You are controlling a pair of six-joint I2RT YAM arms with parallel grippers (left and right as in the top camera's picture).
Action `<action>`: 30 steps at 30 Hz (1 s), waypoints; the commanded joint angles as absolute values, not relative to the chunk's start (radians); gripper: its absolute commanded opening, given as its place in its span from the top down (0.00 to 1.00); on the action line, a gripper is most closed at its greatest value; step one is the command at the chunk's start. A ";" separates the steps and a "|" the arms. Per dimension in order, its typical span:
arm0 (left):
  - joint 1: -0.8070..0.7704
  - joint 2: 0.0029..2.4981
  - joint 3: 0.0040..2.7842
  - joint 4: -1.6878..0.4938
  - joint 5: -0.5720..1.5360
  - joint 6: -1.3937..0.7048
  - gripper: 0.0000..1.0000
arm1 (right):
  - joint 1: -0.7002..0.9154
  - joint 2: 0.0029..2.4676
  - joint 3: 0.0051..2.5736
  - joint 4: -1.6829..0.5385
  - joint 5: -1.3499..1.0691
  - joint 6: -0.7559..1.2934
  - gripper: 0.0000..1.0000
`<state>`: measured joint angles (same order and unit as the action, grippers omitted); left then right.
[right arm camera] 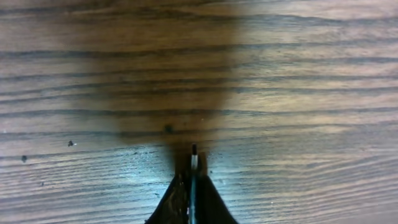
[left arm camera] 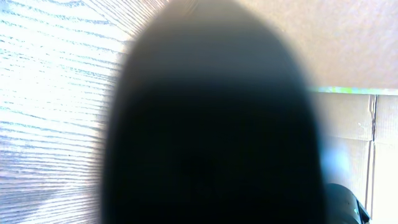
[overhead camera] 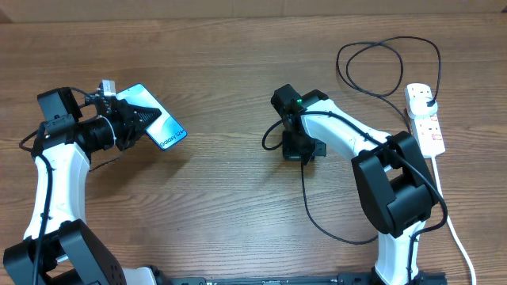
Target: Plug charger to phone and switch on socket
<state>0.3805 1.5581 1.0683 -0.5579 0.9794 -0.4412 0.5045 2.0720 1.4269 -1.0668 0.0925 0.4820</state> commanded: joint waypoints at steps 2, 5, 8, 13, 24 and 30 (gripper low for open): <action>0.379 1.537 1.084 -0.557 1.013 -0.422 0.96 | 0.512 2.083 1.394 -1.056 0.073 0.497 0.77; 0.379 1.537 1.084 -0.557 1.013 -0.422 0.96 | 0.512 2.083 1.394 -1.055 0.073 0.493 0.69; 0.379 1.537 1.084 -0.557 1.013 -0.422 0.96 | 0.512 2.083 1.394 -1.055 0.073 0.493 0.65; 0.379 1.537 1.084 -0.557 1.013 -0.421 0.96 | 0.512 2.083 1.394 -1.056 0.073 0.494 0.64; 0.379 1.537 1.084 -0.565 1.013 -0.414 0.96 | 0.512 2.083 1.393 -1.068 0.073 0.494 0.83; 0.379 1.537 1.084 -0.566 1.014 -0.414 0.96 | 0.509 2.083 1.393 -1.065 0.074 0.492 0.78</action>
